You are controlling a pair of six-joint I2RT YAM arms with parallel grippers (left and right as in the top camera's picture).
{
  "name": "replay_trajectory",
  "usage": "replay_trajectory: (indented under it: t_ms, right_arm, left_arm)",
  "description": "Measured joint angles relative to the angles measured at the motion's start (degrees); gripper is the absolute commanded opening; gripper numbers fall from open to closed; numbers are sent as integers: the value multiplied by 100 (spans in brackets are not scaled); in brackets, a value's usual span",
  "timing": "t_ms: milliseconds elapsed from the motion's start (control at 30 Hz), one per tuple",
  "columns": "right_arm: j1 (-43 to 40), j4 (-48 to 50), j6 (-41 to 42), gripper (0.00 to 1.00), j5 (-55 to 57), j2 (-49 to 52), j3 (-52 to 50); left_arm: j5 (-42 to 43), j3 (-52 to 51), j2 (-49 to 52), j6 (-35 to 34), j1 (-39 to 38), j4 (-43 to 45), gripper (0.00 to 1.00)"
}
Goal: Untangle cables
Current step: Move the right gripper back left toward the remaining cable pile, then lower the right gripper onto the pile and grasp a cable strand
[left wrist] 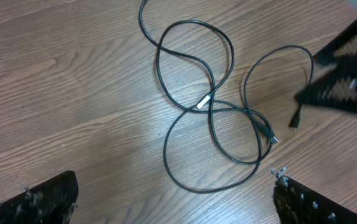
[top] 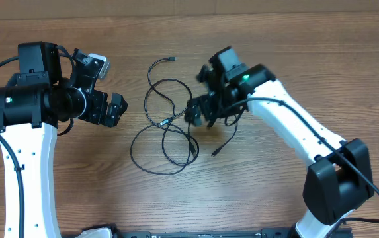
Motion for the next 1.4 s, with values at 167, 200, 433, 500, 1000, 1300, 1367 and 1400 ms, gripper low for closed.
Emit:
replay_trajectory:
  t_ms: [167, 200, 433, 500, 1000, 1300, 1367, 1400]
  right_arm:
    - [415, 472, -192, 100, -37, 4, -667]
    - [474, 522, -201, 100, -52, 7, -758]
    - [1012, 743, -280, 100, -133, 20, -990]
    - [1128, 772, -293, 100, -155, 20, -990]
    - [1808, 1488, -339, 95, -173, 20, -1300]
    - [2039, 1792, -358, 94, 33, 20, -1300]
    - [2039, 1805, -358, 100, 166, 22, -1300]
    - [2039, 1808, -348, 100, 216, 22, -1300]
  left_arm:
    - [0, 0, 0, 0, 0, 0, 100]
    - [0, 0, 0, 0, 0, 0, 99]
    - [0, 0, 0, 0, 0, 0, 99]
    - [0, 0, 0, 0, 0, -2, 99]
    - [0, 0, 0, 0, 0, 0, 100]
    - [0, 0, 0, 0, 0, -2, 99]
    - [0, 0, 0, 0, 0, -2, 99]
    - [0, 0, 0, 0, 0, 0, 99]
